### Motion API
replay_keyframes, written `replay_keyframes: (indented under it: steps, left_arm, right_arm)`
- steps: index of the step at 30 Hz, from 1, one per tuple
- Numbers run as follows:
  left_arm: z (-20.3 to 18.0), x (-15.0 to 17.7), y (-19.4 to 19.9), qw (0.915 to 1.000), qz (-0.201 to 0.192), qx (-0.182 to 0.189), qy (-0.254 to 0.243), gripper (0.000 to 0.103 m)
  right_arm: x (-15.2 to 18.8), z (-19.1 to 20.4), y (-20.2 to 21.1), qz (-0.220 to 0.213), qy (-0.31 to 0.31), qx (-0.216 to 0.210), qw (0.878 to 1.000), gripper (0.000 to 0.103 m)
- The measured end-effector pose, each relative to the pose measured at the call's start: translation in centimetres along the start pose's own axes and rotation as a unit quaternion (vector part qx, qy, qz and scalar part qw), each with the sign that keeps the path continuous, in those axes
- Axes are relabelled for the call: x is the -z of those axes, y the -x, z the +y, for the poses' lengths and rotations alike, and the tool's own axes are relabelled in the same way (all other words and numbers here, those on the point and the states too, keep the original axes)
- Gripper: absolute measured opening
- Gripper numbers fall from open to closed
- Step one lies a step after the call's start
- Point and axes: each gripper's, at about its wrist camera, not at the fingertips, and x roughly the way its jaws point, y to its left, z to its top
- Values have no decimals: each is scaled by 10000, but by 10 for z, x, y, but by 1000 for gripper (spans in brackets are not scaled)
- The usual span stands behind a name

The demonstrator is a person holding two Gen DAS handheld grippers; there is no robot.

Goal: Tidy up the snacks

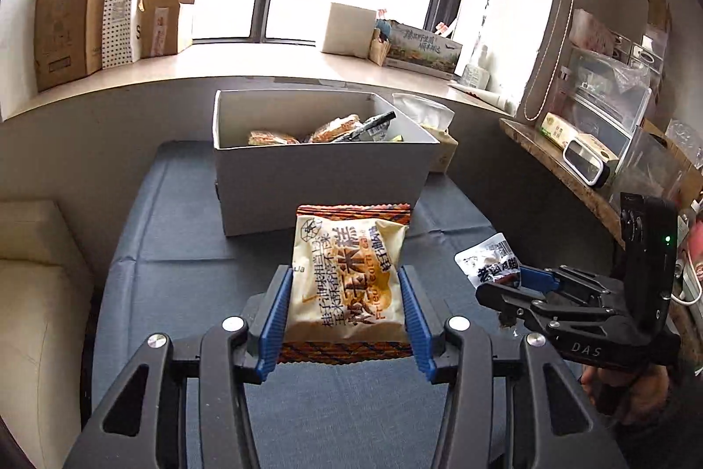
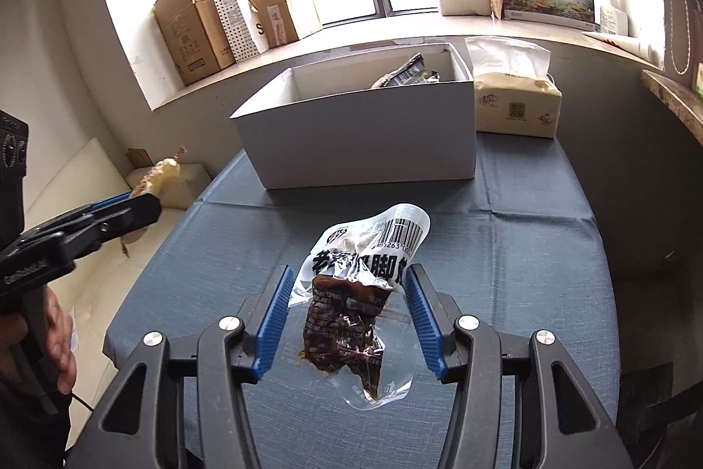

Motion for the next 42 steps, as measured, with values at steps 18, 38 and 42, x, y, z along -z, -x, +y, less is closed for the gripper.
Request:
replay_keyframes:
  steps: [18,38,42]
  left_arm:
    - [23,-100,-67,9997,-208,-77,-70,53]
    - [69,-179,-179,9971,94,-750,-60,103]
    - [70,-176,-174,9958,84,-908,-89,103]
  right_arm:
    - [-99,6,-26,-399,376,-251,9982,57]
    - [-225,-51,-136,-205,-594,63,9980,103]
    - [-218,-51,-131,-286,-445,359,9980,103]
